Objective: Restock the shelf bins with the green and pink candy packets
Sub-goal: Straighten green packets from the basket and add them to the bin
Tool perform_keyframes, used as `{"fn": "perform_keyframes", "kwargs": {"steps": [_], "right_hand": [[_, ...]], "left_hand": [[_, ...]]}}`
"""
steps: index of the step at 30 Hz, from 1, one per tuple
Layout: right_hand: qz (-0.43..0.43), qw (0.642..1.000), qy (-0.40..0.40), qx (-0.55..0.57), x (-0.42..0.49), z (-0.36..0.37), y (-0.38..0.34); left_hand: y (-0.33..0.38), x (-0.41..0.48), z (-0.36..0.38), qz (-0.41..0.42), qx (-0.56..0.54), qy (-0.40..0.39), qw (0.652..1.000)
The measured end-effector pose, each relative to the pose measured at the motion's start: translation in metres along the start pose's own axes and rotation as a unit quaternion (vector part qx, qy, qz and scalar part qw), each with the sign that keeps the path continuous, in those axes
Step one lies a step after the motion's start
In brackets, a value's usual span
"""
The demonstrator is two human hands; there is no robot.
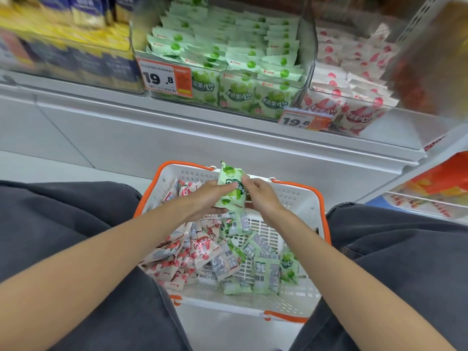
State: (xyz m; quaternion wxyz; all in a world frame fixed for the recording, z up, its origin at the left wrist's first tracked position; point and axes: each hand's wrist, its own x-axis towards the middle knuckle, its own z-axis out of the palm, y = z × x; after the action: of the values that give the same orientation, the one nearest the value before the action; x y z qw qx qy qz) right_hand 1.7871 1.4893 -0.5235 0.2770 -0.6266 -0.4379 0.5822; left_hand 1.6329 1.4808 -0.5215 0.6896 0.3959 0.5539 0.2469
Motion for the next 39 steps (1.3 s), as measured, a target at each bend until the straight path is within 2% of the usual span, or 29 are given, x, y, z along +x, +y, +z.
{"fn": "perform_keyframes", "kwargs": {"steps": [2, 4, 6, 7, 8, 9, 10, 11, 12, 13, 15, 17, 19, 23, 28, 31, 34, 36, 39], "right_hand": [[-0.045, 0.997, 0.059, -0.031, 0.001, 0.004, -0.001], [-0.035, 0.999, 0.011, 0.006, 0.000, 0.006, -0.001], [-0.019, 0.995, -0.066, 0.074, -0.002, 0.007, -0.003], [-0.034, 0.994, -0.075, 0.069, -0.001, 0.005, -0.003], [-0.067, 0.996, -0.065, 0.010, 0.001, 0.000, -0.005], [-0.109, 0.987, -0.053, -0.102, 0.004, -0.007, -0.009], [-0.137, 0.956, -0.057, -0.255, 0.008, -0.015, -0.013], [-0.150, 0.906, -0.075, -0.388, 0.010, -0.022, -0.019], [-0.150, 0.871, -0.094, -0.458, 0.010, -0.027, -0.026], [-0.151, 0.872, -0.101, -0.456, 0.008, -0.031, -0.033], [-0.153, 0.937, -0.082, -0.304, 0.003, -0.034, -0.045], [-0.135, 0.982, -0.037, -0.130, 0.003, -0.032, -0.052], [-0.105, 0.994, -0.007, -0.033, 0.006, -0.027, -0.052], [-0.096, 0.994, -0.002, 0.044, 0.004, -0.013, -0.051], [-0.131, 0.985, 0.075, 0.086, 0.002, -0.005, -0.067], [-0.114, 0.983, 0.024, 0.139, -0.002, 0.005, -0.081], [-0.145, 0.981, -0.008, 0.127, 0.001, 0.012, -0.106], [-0.190, 0.976, 0.016, 0.103, 0.008, 0.010, -0.133], [-0.239, 0.969, 0.027, 0.063, 0.024, 0.009, -0.192]], "left_hand": [[0.003, 0.003, 0.002, 0.043, 0.085, 0.079, 0.992], [0.002, 0.008, 0.003, 0.086, 0.125, 0.172, 0.973], [0.004, 0.009, 0.003, 0.089, 0.070, 0.220, 0.969], [0.006, 0.010, 0.003, 0.078, 0.039, 0.223, 0.971], [0.008, 0.013, 0.002, 0.069, 0.018, 0.224, 0.972], [0.011, 0.012, 0.001, 0.066, 0.017, 0.224, 0.972], [0.013, 0.012, -0.002, 0.073, 0.034, 0.225, 0.971], [0.014, 0.012, -0.005, 0.087, 0.061, 0.216, 0.971], [0.015, 0.011, -0.006, 0.095, 0.094, 0.193, 0.972], [0.015, 0.009, -0.006, 0.100, 0.129, 0.157, 0.974], [0.012, 0.006, -0.003, 0.120, 0.164, 0.123, 0.971], [0.012, 0.004, 0.001, 0.132, 0.120, 0.152, 0.972], [0.015, 0.004, 0.002, 0.142, 0.088, 0.216, 0.962], [0.023, 0.008, 0.001, 0.154, 0.080, 0.340, 0.924], [0.037, 0.005, 0.002, 0.170, 0.079, 0.391, 0.901], [0.054, 0.005, -0.006, 0.169, 0.031, 0.424, 0.889], [0.084, 0.001, -0.026, 0.194, 0.072, 0.413, 0.887], [0.111, -0.003, -0.044, 0.235, 0.128, 0.441, 0.857], [0.158, -0.007, -0.083, 0.332, 0.177, 0.522, 0.766]]}}
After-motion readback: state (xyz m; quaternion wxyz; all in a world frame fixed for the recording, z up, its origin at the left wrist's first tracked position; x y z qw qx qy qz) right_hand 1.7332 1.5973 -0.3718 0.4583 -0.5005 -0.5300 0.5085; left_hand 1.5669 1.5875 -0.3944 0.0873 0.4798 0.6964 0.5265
